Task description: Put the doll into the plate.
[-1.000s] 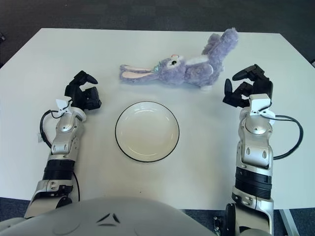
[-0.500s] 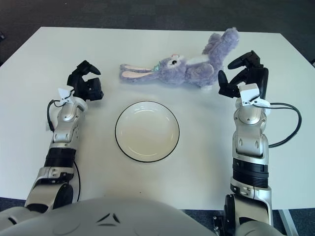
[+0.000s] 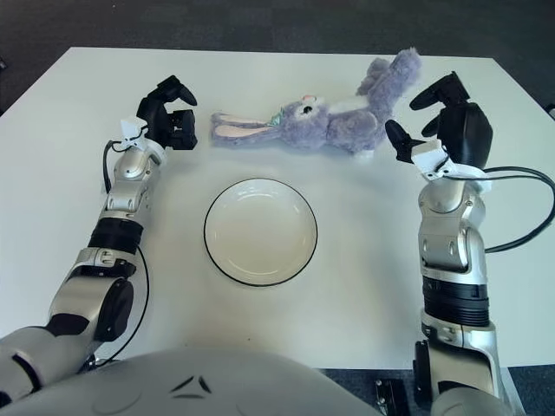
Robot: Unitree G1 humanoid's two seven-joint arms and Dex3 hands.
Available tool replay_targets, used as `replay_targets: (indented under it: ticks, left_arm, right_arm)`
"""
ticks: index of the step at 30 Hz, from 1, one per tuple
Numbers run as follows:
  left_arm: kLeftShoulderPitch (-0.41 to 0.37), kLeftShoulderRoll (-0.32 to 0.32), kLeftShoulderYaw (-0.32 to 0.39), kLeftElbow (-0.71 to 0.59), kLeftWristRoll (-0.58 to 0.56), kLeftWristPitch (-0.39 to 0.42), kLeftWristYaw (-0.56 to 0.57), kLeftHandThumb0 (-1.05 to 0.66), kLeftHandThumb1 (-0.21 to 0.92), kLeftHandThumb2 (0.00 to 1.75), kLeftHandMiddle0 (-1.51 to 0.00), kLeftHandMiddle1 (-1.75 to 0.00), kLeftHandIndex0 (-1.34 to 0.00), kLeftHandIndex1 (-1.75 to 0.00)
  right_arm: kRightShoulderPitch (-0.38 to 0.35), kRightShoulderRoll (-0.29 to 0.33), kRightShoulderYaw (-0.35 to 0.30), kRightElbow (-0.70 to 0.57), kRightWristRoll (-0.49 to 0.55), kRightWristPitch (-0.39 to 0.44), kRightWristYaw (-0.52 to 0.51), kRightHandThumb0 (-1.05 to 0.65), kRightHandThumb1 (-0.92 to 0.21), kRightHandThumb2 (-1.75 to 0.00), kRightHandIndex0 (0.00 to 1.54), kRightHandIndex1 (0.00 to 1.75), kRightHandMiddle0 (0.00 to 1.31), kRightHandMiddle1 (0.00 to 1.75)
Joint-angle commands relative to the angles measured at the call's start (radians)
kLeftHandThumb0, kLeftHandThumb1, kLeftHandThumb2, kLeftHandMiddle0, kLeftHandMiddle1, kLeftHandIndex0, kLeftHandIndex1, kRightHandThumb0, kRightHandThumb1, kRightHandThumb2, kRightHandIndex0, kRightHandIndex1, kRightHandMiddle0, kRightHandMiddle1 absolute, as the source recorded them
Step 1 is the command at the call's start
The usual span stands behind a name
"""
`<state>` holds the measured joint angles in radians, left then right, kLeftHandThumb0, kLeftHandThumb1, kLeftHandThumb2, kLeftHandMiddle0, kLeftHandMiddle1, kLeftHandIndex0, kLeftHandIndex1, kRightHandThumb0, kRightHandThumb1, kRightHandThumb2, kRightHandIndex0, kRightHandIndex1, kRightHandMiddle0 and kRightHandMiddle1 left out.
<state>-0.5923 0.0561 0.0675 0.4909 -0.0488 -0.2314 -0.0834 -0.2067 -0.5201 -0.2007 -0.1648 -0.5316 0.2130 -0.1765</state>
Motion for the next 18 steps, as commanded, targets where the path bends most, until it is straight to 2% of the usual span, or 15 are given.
replay_targets:
  ticks: [1,5,9,18]
  left_arm:
    - [-0.054,-0.01,-0.015,0.044,0.004,-0.009,-0.016,-0.51,0.25,1.4,-1.34,-1.75,-0.67,-1.75]
    - [-0.078,-0.017,-0.024,0.076,0.006,-0.021,-0.019,-0.51,0.24,1.41,-1.34,-1.75,-0.67,-1.75]
    - [-0.101,-0.026,-0.038,0.102,0.009,-0.023,-0.027,-0.51,0.24,1.42,-1.34,-1.75,-0.68,-1.75]
    - [-0.142,-0.06,-0.05,0.148,-0.008,-0.026,-0.05,-0.51,0.22,1.43,-1.34,-1.75,-0.69,-1.75]
  right_arm:
    - [0.005,-0.045,0.015,-0.01,-0.064,-0.031,-0.014,-0.48,-0.62,-0.87,0.22,1.53,0.08,1.63]
    - [0.017,-0.065,0.017,-0.026,-0.087,-0.044,-0.002,-0.66,-0.55,-0.95,0.12,1.46,0.02,1.53]
    - [0.033,-0.1,0.018,-0.049,-0.124,-0.041,0.03,-0.7,-0.53,-0.97,0.07,1.43,0.0,1.49]
    - [0.061,-0.158,0.004,-0.118,-0.183,0.008,0.144,-0.72,-0.5,-0.95,0.0,1.2,0.0,1.3]
